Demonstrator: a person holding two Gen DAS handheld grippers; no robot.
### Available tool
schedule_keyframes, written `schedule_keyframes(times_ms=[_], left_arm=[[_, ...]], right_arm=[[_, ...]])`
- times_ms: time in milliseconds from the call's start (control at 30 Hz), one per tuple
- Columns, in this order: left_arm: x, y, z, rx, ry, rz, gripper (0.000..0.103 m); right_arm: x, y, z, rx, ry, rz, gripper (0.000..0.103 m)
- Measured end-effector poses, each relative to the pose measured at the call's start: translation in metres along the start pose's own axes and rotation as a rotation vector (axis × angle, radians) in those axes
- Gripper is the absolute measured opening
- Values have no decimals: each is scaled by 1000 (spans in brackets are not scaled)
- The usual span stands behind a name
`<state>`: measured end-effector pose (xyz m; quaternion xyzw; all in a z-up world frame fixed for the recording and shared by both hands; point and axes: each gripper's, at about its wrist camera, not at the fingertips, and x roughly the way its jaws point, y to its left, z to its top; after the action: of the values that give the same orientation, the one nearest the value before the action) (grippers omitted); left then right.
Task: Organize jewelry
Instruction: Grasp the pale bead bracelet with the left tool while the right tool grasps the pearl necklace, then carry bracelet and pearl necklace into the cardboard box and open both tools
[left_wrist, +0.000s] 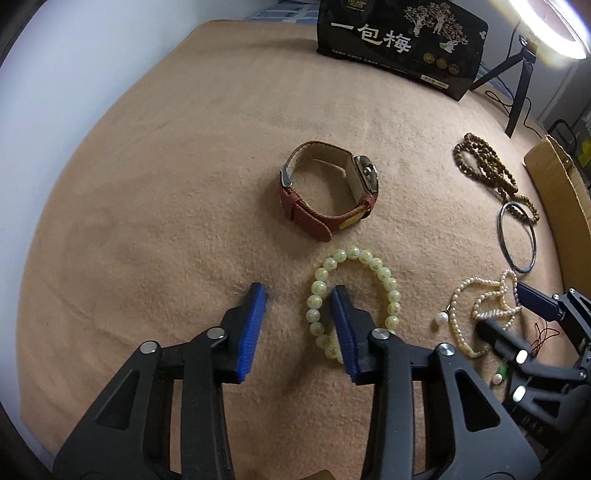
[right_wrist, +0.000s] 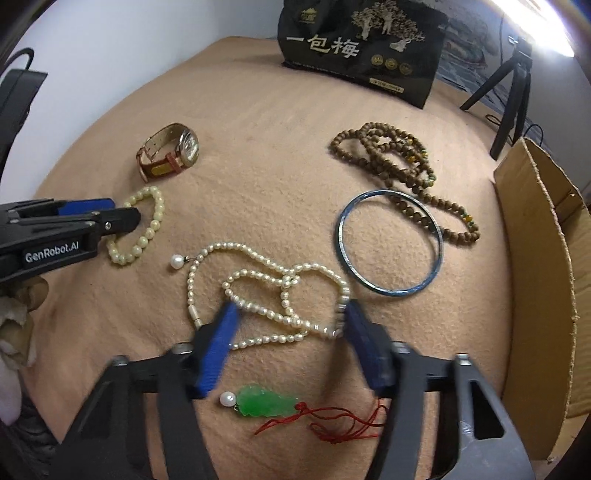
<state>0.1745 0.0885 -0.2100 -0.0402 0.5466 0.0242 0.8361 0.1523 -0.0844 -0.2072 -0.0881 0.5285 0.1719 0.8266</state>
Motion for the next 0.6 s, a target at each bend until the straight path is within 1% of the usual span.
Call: schedule_keyframes(times_ms=[33, 67, 100, 133, 167, 200, 300, 433, 600], left_arm=[[0, 0, 0, 2, -1, 2, 32], [0, -1, 0, 4, -4, 4, 25], [0, -1, -1, 5, -6, 6, 22], [-1, -1, -1, 5, -6, 4, 15], [-2, -1, -1, 5, -7, 0, 9], [-2, -2, -1, 4, -7, 0, 7], [-3, -3, 0, -3, -7, -3, 6], [-12, 4, 1, -35, -19, -23, 5], [-34, 10, 3, -59, -69, -40, 5]], right_arm=[[-1, -2, 0, 5, -2, 4, 34], [-3, -4, 1, 15, -3, 16, 22], [-4, -7, 1, 25, -3, 30, 16], [-4, -8, 1, 34, -1, 43, 9], [-4, -10, 1, 43, -1, 57, 7], [-4, -10, 1, 46, -1, 64, 7], [-8, -9, 1, 59, -2, 81, 7], [-13, -14, 5, 94, -17, 136, 6], [-35, -13, 11, 110, -76, 150, 6]])
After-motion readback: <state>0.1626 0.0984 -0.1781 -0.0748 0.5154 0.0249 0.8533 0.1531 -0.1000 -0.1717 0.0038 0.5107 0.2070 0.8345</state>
